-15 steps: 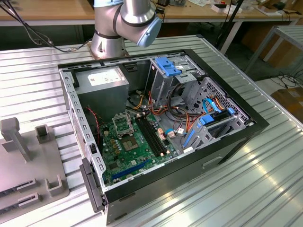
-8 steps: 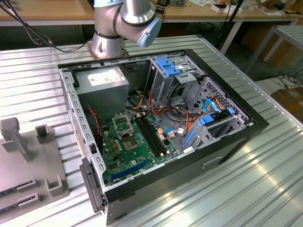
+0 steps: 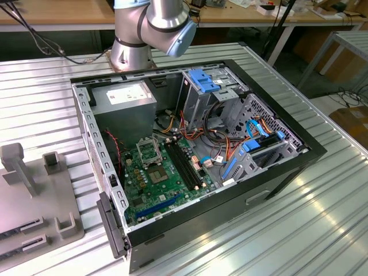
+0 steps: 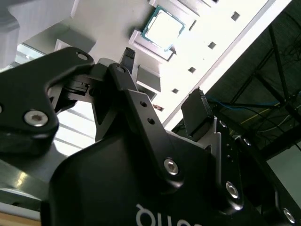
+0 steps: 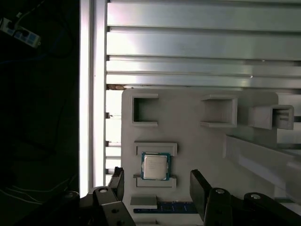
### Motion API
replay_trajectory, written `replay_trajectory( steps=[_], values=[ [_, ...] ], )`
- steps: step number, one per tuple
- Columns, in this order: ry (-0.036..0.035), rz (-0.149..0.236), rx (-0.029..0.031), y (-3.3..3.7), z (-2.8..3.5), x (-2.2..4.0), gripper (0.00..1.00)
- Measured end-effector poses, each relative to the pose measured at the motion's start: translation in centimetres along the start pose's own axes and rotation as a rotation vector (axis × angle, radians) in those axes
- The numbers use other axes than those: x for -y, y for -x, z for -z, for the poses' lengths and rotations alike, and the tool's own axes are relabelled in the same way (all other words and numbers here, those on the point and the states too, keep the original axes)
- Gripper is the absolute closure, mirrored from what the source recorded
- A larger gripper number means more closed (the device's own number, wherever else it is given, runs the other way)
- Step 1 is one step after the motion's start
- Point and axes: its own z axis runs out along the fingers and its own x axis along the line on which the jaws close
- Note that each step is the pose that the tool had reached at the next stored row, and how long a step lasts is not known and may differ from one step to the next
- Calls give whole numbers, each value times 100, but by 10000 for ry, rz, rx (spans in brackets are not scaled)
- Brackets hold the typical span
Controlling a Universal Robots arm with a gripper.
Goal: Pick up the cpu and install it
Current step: 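Pick up the cpu and move it towards the insertion slot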
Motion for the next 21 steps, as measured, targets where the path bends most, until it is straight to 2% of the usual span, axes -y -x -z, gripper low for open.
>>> replay_trajectory(
  steps=[2, 7, 21],
  values=[
    [0, 2, -12, 49, -32, 2, 33],
    [1, 1, -20, 54, -155, 3, 33],
    [0, 1, -21, 54, -162, 3, 33]
  ],
)
